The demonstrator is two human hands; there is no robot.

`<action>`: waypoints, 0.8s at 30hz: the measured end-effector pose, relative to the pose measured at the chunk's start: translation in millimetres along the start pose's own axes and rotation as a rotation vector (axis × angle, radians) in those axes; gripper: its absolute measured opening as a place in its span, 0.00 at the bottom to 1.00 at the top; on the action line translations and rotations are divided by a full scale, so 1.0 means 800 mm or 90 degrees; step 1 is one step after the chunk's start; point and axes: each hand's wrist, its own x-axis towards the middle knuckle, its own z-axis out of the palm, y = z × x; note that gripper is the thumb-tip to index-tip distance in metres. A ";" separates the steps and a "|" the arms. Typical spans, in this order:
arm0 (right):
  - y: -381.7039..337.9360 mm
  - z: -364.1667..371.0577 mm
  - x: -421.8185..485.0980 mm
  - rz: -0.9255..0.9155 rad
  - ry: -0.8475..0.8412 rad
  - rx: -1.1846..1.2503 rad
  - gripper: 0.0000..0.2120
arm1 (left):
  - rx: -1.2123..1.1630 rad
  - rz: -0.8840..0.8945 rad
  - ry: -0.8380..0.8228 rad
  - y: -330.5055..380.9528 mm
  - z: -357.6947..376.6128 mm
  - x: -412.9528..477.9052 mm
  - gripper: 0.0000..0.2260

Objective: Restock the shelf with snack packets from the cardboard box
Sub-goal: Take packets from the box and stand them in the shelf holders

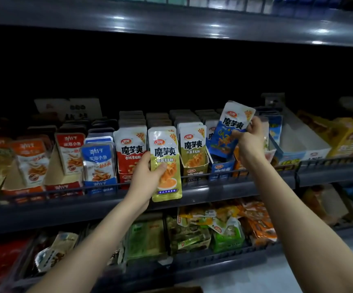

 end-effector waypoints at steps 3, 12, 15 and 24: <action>0.017 -0.001 0.005 -0.005 -0.050 -0.069 0.18 | 0.008 0.000 -0.005 -0.007 -0.001 0.003 0.20; 0.055 -0.029 -0.007 -0.002 -0.040 -0.256 0.19 | -0.010 0.020 -0.042 -0.005 0.001 -0.016 0.12; 0.058 -0.027 -0.003 -0.024 -0.042 -0.332 0.13 | -0.020 0.014 -0.041 -0.002 0.002 -0.018 0.12; 0.047 -0.002 -0.022 -0.193 0.111 -0.599 0.14 | -0.038 0.015 -0.031 0.011 0.003 -0.024 0.12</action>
